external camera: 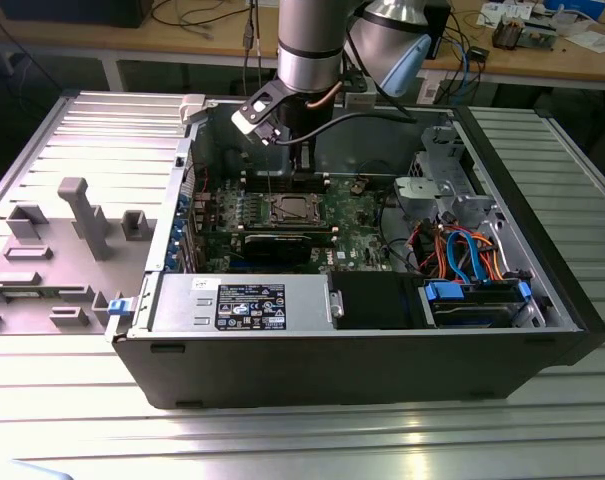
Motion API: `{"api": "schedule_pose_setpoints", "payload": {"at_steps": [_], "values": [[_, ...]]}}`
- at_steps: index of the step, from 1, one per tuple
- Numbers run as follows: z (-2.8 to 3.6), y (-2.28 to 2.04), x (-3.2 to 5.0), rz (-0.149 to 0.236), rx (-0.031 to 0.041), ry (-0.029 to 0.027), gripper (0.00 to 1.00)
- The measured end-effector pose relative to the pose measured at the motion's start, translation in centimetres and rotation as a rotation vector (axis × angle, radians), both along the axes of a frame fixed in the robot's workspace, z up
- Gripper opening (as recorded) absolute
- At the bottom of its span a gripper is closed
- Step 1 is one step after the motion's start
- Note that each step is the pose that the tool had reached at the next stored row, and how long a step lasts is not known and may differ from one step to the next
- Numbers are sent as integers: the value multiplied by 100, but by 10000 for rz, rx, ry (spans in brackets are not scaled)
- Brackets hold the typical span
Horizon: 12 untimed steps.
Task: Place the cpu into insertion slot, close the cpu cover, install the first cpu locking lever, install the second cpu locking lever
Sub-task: 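Install the first cpu locking lever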
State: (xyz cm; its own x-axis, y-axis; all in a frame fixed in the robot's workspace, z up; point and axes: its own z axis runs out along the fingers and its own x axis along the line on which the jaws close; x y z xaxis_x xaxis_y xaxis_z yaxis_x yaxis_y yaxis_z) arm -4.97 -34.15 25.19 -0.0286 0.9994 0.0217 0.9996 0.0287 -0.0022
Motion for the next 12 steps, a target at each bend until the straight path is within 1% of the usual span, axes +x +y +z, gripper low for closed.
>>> {"api": "schedule_pose_setpoints", "payload": {"at_steps": [12], "values": [[0, 0, 0, 45, -1, -1, 11]]}}
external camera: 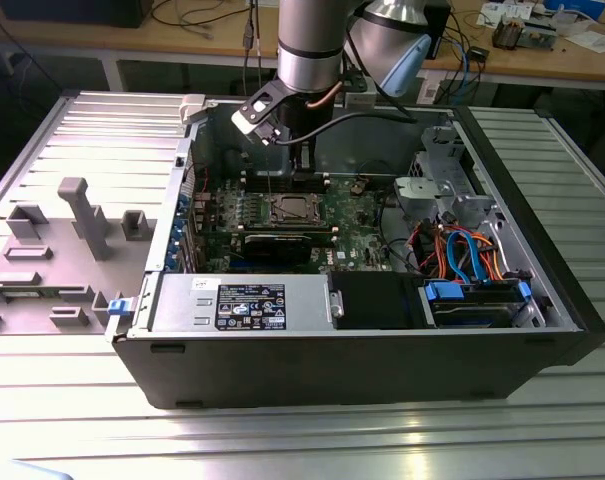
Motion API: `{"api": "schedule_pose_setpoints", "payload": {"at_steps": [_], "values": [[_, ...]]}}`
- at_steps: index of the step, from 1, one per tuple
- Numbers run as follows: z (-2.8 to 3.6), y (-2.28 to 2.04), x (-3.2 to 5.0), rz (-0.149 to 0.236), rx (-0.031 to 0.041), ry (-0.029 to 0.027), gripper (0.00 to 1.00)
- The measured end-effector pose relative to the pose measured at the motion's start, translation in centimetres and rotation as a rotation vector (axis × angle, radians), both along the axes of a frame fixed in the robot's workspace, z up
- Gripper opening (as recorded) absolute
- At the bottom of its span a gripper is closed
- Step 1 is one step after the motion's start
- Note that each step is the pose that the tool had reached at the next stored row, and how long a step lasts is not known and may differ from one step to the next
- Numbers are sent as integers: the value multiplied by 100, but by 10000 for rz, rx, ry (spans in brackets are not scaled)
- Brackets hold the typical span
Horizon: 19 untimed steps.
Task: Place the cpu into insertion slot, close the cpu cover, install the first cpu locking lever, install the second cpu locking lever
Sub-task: 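Install the first cpu locking lever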
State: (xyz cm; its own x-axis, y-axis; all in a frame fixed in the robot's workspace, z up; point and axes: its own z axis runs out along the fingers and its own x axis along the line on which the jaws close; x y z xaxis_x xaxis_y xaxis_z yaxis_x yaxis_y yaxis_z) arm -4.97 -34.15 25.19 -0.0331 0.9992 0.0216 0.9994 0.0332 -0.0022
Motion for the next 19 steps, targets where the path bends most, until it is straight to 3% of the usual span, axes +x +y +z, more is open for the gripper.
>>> {"api": "schedule_pose_setpoints", "payload": {"at_steps": [2, 3, 5, 6, 15, 19], "values": [[0, 0, 0, 148, 0, 0, 11], [0, -1, 0, 463, 0, 0, 11], [0, -3, 0, 1654, 0, 0, 11], [0, -4, 0, 1846, 0, 0, 11], [24, -3, 0, 2078, 2, -2, 11], [26, -4, 0, 2842, -3, 1, 11]]}}
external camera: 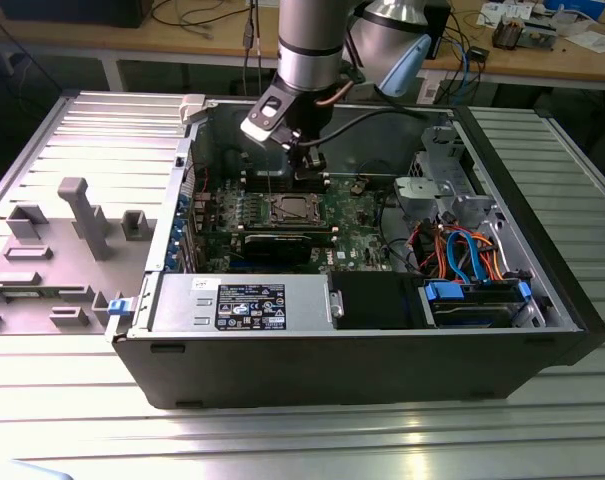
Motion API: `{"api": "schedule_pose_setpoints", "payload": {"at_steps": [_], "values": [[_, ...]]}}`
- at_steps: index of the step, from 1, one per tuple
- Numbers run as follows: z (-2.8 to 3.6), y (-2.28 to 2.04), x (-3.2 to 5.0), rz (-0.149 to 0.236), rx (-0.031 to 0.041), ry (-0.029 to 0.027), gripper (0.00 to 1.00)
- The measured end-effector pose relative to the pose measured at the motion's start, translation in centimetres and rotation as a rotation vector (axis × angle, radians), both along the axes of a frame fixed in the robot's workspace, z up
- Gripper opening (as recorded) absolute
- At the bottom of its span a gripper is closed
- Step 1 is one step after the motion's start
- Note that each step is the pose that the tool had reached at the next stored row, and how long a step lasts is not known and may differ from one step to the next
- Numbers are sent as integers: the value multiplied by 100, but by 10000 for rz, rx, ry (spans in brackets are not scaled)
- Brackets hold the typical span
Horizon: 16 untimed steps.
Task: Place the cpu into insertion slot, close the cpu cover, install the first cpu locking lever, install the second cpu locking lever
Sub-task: 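Install the first cpu locking lever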
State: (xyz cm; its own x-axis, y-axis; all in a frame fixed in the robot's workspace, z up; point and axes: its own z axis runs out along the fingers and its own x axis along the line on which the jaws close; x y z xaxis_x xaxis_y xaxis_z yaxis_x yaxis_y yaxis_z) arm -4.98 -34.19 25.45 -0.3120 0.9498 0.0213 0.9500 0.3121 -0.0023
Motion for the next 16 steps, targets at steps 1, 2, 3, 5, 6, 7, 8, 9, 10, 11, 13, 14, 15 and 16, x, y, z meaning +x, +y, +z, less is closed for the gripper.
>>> {"api": "schedule_pose_setpoints", "payload": {"at_steps": [1, 2, 3, 5, 6, 7, 8, 9, 10, 11, 13, 14, 15, 16], "values": [[0, 0, 0, 159, 0, 0, 11], [-1, 0, 0, 302, 2, -1, 11], [0, 0, 0, 437, 1, 0, 11], [-1, 0, 0, 760, 2, 0, 11], [-1, 0, 0, 891, 1, 0, 11], [0, 0, 0, 1098, 1, 0, 11], [-1, 0, 0, 1416, 1, 0, 11], [-1, 0, 0, 1643, 1, 0, 11], [-1, 0, 0, 1798, 1, -1, 11], [-1, 0, 0, 1915, 1, 0, 11], [-1, 0, 0, 2189, 2, -1, 11], [-1, 0, 0, 2309, 2, 0, 11], [-1, 0, 0, 2407, 1, 0, 11], [-1, 0, 0, 2590, 2, 0, 11]]}}
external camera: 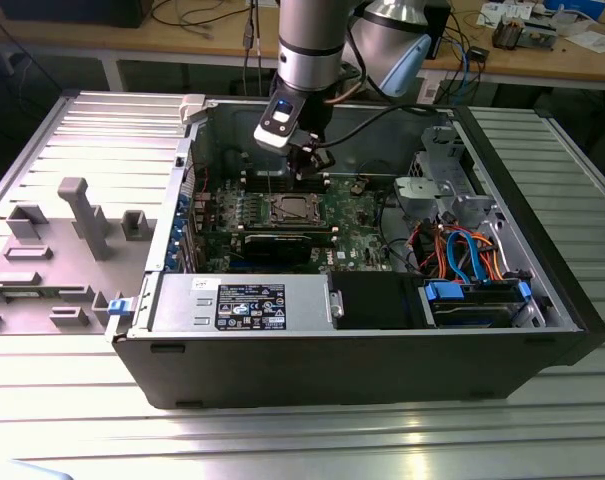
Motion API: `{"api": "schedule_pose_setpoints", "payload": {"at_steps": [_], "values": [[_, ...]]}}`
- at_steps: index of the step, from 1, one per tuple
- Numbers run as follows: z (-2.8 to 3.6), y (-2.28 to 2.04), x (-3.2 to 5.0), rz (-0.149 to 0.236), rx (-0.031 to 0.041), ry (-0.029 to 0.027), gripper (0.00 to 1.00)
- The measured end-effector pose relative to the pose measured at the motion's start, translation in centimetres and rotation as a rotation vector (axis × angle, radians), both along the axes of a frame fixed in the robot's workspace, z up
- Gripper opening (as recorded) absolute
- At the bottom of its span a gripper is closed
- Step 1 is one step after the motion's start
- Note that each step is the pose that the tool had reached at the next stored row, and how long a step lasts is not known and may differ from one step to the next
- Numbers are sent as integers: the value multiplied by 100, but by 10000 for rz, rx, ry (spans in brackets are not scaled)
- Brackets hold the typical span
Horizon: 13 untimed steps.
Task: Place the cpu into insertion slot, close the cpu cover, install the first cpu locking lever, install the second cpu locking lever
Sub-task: 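Install the first cpu locking lever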
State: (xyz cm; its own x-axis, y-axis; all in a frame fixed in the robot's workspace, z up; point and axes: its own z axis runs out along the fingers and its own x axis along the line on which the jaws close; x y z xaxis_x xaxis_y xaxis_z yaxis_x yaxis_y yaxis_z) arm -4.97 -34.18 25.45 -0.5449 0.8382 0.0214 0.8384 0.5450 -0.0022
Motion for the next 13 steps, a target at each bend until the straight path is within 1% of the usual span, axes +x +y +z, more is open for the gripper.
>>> {"api": "schedule_pose_setpoints", "payload": {"at_steps": [3, 4, 6, 10, 13], "values": [[0, 0, 0, 458, 0, 0, 11], [0, 0, 0, 709, 0, 0, 11], [0, 0, 0, 1088, 0, 0, 11], [0, 0, 0, 1515, 0, 0, 11], [0, -1, 0, 1686, -1, 0, 11]]}}
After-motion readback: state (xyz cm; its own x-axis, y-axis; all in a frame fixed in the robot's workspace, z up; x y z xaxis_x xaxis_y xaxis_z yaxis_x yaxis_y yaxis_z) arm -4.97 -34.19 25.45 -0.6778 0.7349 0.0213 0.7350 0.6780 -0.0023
